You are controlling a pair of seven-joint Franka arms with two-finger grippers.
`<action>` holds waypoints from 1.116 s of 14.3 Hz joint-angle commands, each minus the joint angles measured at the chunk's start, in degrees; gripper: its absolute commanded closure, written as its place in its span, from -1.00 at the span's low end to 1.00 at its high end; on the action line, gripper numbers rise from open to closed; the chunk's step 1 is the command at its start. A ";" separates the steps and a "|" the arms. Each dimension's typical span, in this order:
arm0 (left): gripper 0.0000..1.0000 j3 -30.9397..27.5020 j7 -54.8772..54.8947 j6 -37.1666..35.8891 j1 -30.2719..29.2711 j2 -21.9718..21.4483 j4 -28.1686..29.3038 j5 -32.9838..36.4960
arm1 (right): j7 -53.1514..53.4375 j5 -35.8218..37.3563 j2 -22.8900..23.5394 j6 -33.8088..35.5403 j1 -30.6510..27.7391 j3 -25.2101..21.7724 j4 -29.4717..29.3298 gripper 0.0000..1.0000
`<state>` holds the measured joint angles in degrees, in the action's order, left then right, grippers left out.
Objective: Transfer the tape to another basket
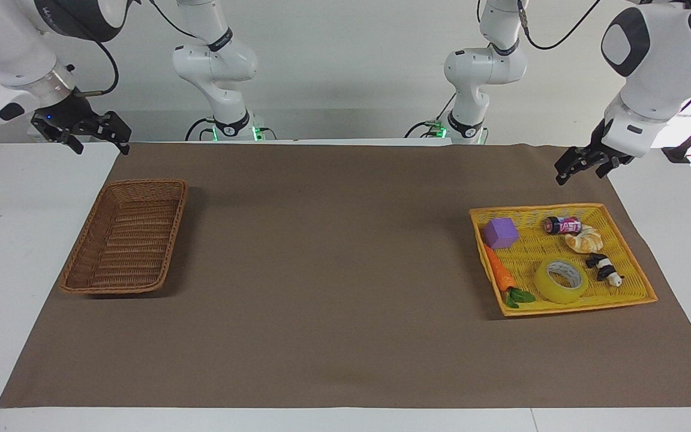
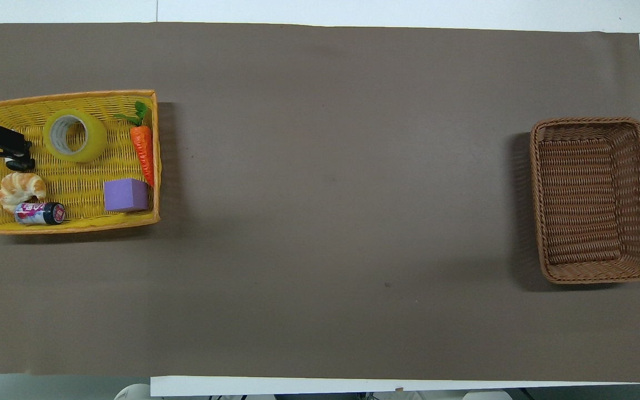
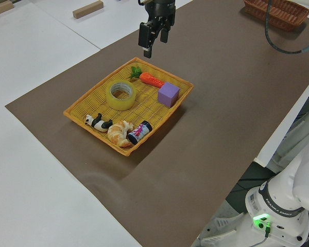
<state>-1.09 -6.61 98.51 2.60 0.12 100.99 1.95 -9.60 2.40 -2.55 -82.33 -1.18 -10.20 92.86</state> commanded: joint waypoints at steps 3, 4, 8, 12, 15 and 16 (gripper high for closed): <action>-0.82 -0.05 -0.16 17.48 -3.83 11.55 1.93 0.08 | -1.12 -1.26 -1.14 -0.73 -0.76 0.36 1.35 -0.98; -0.63 -0.05 -0.07 18.72 -5.31 12.18 1.93 0.08 | -1.12 -1.26 -1.14 -0.73 -0.76 0.36 1.35 -0.98; -0.49 0.03 0.02 25.75 -6.82 17.00 2.02 0.08 | -1.12 -1.26 -1.14 -0.73 -0.75 0.36 1.35 -0.98; -0.49 0.03 1.24 29.98 -6.82 20.26 1.84 0.08 | -1.12 -1.26 -1.14 -0.73 -0.76 0.36 1.35 -0.98; -0.49 0.03 8.78 32.35 -7.08 22.28 2.36 0.08 | -1.12 -1.26 -1.14 -0.73 -0.76 0.36 1.35 -0.98; -0.49 -0.05 10.55 32.97 -7.35 22.64 2.71 0.08 | -1.12 -1.26 -1.14 -0.73 -0.76 0.36 1.35 -0.98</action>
<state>-1.21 -0.40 129.41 -3.94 21.57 103.71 1.95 -9.60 2.40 -2.55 -82.33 -1.18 -10.20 92.87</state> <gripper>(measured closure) 0.251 0.004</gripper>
